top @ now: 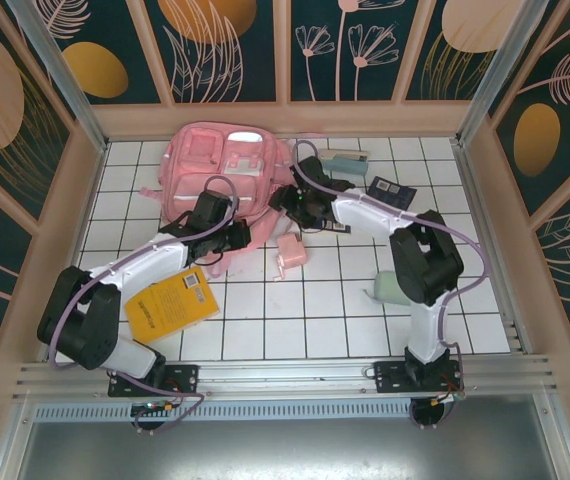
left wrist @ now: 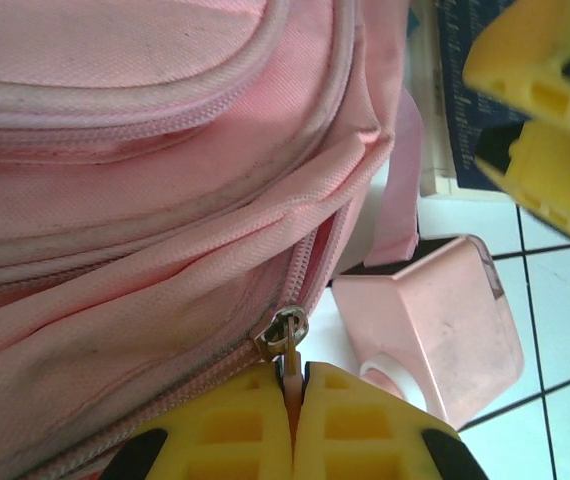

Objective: Pack the student bag

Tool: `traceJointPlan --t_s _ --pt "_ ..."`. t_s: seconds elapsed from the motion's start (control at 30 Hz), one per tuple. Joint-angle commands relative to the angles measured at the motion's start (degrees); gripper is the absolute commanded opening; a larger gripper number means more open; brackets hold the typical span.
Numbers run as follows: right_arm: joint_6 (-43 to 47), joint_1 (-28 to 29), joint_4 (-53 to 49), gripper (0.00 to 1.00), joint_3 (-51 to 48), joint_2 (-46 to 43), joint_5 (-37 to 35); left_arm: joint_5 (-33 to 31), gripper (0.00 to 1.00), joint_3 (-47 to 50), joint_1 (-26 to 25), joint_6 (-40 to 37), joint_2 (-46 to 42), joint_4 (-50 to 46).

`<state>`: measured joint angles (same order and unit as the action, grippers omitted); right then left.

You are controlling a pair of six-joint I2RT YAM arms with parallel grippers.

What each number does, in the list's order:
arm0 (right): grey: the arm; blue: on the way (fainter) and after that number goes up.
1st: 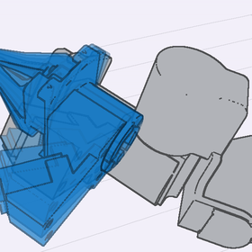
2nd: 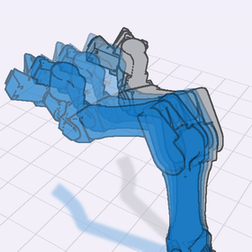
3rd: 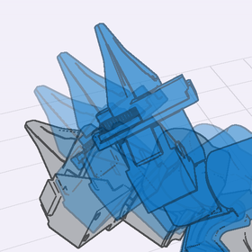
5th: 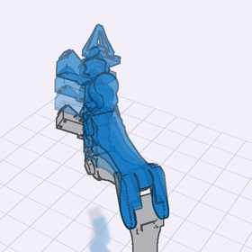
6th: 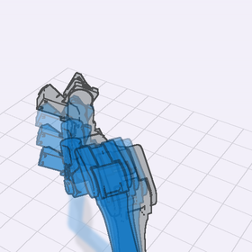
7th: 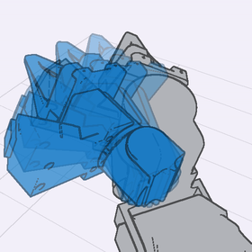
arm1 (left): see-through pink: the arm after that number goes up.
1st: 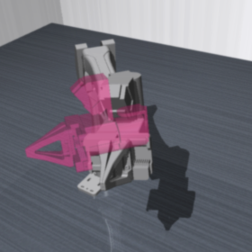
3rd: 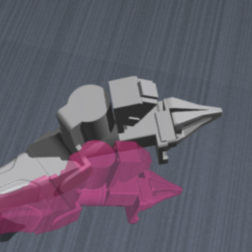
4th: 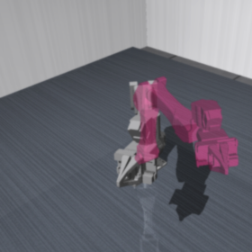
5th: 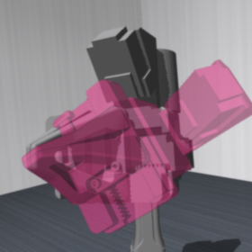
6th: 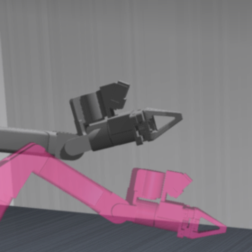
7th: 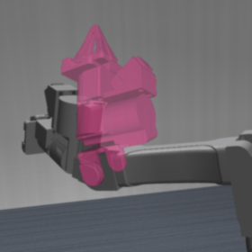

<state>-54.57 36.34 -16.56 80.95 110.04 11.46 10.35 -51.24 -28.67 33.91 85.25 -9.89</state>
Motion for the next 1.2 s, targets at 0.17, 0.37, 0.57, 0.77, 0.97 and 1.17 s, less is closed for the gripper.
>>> traceJointPlan --t_s 0.17,0.37,0.57,0.77,0.97,1.17 --pt "-7.2 4.2 5.5 0.66 0.3 2.0 4.2 3.7 0.0 -2.4 -2.1 -1.0 0.4 4.0" --pt "-8.1 5.1 7.1 0.44 2.4 5.4 4.9 4.1 0.0 -1.6 -2.6 -0.8 -0.4 3.9" --pt "-6.4 3.6 5.5 0.0 2.4 4.6 1.9 -0.6 0.0 -1.9 -2.6 -0.6 -0.8 0.3" --pt "-3.6 -0.3 5.3 0.0 1.4 2.3 0.4 -8.0 0.0 -2.2 -0.5 -2.0 -1.1 -8.2" --pt "-1.0 -4.0 4.6 0.0 2.7 1.7 0.8 -14.1 0.0 -1.0 6.9 -4.1 -3.1 -15.8" --pt "0.5 -4.7 4.7 0.0 3.7 1.7 1.8 -22.6 0.0 -2.4 14.7 -4.8 -1.5 -22.4"
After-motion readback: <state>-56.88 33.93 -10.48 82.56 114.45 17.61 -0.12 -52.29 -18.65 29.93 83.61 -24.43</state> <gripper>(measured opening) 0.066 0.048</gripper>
